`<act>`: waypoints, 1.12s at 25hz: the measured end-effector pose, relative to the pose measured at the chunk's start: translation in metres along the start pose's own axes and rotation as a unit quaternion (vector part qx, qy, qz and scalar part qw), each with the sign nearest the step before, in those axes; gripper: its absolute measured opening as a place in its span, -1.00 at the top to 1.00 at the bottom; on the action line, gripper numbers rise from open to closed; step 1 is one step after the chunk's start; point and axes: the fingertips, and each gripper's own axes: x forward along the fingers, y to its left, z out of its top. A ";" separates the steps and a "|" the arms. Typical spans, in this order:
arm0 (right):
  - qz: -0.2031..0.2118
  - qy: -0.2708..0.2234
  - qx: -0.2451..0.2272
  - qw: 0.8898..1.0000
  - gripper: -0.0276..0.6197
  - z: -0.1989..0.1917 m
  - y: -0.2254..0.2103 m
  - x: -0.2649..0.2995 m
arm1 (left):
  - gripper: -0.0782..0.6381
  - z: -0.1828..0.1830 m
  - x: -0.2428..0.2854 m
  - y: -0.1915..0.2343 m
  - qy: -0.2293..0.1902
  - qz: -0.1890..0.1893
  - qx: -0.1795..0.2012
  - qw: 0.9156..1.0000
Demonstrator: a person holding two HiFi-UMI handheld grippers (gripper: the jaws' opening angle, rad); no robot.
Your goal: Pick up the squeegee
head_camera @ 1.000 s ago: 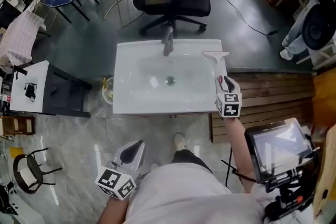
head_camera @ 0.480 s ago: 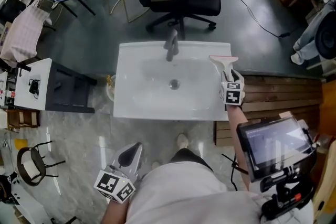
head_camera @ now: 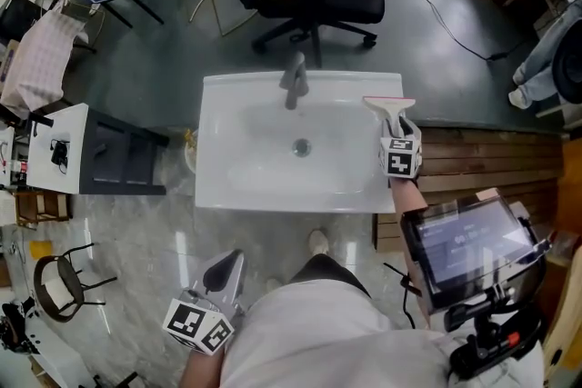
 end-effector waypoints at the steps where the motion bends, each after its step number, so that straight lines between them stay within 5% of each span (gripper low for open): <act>1: -0.003 0.001 0.002 1.000 0.48 0.000 -0.001 0.000 | 0.76 0.001 -0.001 0.000 0.001 0.002 0.001 1.000; 18: -0.022 -0.006 0.029 0.999 0.60 0.002 -0.016 -0.011 | 0.76 0.007 -0.016 0.017 -0.011 0.010 0.007 1.000; 28: -0.022 -0.016 0.026 0.999 0.60 -0.009 0.027 -0.102 | 0.76 -0.011 -0.078 0.018 -0.027 -0.025 0.030 0.999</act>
